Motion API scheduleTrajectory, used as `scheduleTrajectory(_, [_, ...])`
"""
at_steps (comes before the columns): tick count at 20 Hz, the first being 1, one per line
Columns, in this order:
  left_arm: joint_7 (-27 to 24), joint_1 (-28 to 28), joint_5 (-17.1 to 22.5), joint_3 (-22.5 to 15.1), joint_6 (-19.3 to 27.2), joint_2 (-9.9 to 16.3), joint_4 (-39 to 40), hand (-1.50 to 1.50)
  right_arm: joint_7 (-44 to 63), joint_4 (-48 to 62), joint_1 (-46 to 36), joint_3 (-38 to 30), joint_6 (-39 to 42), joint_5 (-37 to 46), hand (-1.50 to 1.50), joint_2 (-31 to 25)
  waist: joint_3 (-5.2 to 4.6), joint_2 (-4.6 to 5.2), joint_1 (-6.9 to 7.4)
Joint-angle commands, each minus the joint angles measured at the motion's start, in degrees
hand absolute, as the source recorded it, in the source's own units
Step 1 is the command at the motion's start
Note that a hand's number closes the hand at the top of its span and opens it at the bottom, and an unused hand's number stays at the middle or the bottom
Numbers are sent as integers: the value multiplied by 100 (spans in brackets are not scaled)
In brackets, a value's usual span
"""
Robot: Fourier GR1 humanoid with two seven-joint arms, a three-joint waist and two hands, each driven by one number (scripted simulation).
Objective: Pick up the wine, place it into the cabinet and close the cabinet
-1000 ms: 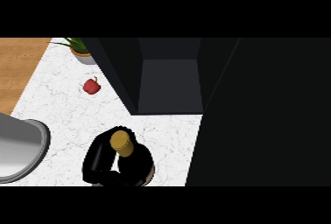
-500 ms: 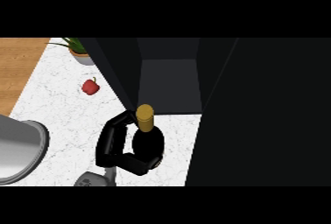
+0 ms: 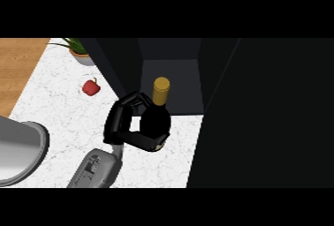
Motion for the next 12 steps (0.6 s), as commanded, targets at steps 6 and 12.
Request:
scheduleTrajectory(6, [-106,-1108,376,-36,233,-44,1337,150,146,-1101,450,-248,238,-487,-150,-171,0,21,-37])
scheduleTrajectory(12, [-599,-1921,985,4,323,-44,2518,150,-163,-923,681,94,196,-303,-150,-38,-3,35,-163])
